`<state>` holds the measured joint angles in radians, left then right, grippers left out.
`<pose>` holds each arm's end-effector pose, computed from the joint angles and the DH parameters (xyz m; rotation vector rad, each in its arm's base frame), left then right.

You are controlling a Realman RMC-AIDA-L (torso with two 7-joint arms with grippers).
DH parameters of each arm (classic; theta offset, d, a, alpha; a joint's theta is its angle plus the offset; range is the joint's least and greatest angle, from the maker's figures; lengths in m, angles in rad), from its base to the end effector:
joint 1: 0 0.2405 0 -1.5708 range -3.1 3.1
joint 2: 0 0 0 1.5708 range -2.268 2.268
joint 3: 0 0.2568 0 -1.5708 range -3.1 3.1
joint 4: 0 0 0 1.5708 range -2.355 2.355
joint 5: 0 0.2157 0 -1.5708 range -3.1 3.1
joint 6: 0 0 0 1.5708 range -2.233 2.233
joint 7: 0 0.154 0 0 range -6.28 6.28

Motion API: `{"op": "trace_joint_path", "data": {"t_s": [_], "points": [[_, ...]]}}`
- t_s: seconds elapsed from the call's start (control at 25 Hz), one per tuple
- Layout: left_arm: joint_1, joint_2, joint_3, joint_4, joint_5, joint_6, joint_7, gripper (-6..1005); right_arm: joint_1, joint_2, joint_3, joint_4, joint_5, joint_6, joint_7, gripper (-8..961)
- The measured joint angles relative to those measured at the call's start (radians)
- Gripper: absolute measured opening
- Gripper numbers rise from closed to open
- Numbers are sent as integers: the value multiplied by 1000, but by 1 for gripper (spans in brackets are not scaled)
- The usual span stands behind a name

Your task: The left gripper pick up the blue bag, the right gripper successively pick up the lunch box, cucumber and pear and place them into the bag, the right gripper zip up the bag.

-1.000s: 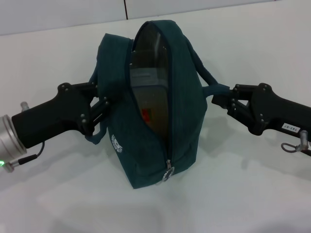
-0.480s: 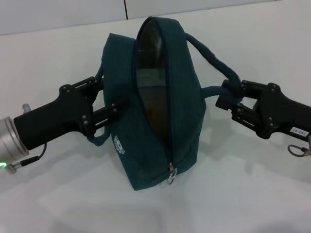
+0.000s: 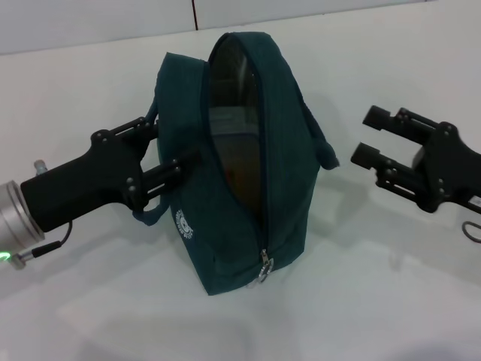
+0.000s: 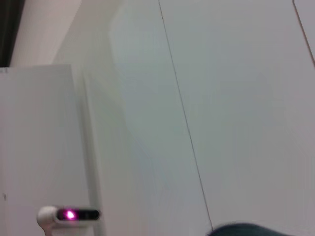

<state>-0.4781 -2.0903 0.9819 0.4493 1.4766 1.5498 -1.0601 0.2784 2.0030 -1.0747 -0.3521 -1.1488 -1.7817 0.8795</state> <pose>-0.2348 0.3188 -0.0403 -2.5914 -0.4127 -1.1047 0.2833 0.2598 0.0124 -2.3085 0.3532 1.3101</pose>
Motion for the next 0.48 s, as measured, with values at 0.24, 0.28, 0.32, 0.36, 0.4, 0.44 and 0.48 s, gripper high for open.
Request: {"op": "trace_joint_path", "data": {"t_s": [0.24, 0.28, 0.32, 0.36, 0.4, 0.44, 0.48], "points": [[-16, -3, -3, -37, -4, -1, 29, 627, -41, -13, 40, 4, -13, -147, -47, 592], [-18, -3, -4, -40, -4, -1, 33, 627, -44, -18, 39, 2, -30, -159, -46, 588], [-20, -3, -4, -44, -4, -1, 38, 627, -44, -22, 37, -1, -48, -167, -44, 585], [-20, -3, -5, -45, -4, -1, 42, 628, -41, -29, 36, -1, -89, -170, -39, 581], [-20, -3, -5, -46, -4, -1, 46, 628, -35, -35, 36, -1, -134, -165, -31, 578], [-21, -3, -4, -47, -4, -1, 49, 628, -29, -37, 36, 1, -167, -153, -21, 574], [-23, -3, -3, -48, -4, -1, 49, 627, -21, -40, 37, 3, -211, -127, -3, 573]]}}
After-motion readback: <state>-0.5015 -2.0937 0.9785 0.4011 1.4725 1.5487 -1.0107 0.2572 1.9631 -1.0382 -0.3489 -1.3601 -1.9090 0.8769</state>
